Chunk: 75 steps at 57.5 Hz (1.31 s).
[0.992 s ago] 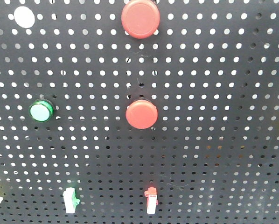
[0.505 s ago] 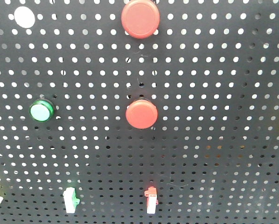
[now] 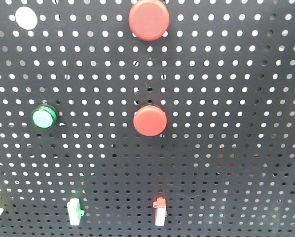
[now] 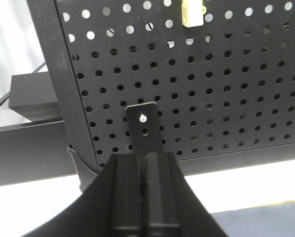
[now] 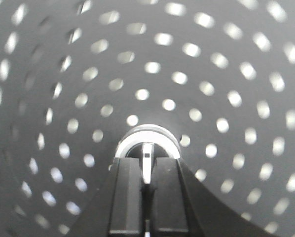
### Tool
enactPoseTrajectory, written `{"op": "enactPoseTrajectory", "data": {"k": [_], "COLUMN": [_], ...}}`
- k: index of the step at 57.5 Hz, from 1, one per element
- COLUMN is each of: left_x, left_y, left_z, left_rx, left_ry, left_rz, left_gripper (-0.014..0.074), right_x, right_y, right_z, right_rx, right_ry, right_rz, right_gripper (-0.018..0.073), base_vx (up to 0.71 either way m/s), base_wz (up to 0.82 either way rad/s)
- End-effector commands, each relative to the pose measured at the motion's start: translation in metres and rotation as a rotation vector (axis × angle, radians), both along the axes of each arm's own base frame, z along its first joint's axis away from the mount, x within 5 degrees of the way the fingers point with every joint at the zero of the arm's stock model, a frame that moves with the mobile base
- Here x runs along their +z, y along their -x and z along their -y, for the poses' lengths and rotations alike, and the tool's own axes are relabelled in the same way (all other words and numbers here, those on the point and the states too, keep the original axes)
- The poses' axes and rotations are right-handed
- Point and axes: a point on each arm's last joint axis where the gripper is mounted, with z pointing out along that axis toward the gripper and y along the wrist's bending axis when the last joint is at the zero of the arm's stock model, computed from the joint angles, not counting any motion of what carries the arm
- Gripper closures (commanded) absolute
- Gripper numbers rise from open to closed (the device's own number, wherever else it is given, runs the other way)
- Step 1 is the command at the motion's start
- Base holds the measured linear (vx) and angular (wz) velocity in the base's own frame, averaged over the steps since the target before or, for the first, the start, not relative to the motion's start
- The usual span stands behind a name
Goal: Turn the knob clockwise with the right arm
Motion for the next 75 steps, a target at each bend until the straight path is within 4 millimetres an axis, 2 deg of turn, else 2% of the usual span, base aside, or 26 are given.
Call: {"op": "enactPoseTrajectory", "data": {"k": [1, 25, 37, 48, 55, 62, 75], "left_x": [-0.0025, -0.0025, -0.0025, -0.0025, -0.0025, -0.0025, -0.0025], "left_y": [-0.0004, -0.0004, -0.0004, -0.0004, -0.0004, -0.0004, -0.0004], "left_z": [-0.0004, -0.0004, -0.0004, -0.0004, -0.0004, -0.0004, -0.0004], "left_rx": [0.002, 0.002, 0.002, 0.002, 0.002, 0.002, 0.002], "left_ry": [0.014, 0.014, 0.014, 0.014, 0.014, 0.014, 0.014], "left_rz": [0.067, 0.067, 0.067, 0.067, 0.067, 0.067, 0.067], "left_gripper": [0.0603, 0.0603, 0.0603, 0.0603, 0.0603, 0.0603, 0.0603], "right_x": [0.0103, 0.0126, 0.0138, 0.0158, 0.0165, 0.0169, 0.0179], "right_y": [0.0012, 0.0022, 0.0034, 0.0040, 0.0042, 0.0043, 0.0069], "right_z": [0.0031, -0.0003, -0.0007, 0.0011, 0.0014, 0.0014, 0.0035], "right_rx": [-0.003, 0.171, 0.233, 0.227, 0.225, 0.226, 0.231], "right_ry": [-0.122, -0.772, -0.994, -0.989, -0.978, -0.971, -0.979], "right_rz": [0.039, -0.028, -0.056, -0.026, -0.015, -0.010, -0.006], "right_gripper": [0.0567, 0.0567, 0.0567, 0.0561, 0.0522, 0.0442, 0.0216], "base_vx": [0.00, 0.00, 0.00, 0.00, 0.00, 0.00, 0.00], "base_wz": [0.00, 0.00, 0.00, 0.00, 0.00, 0.00, 0.00]}}
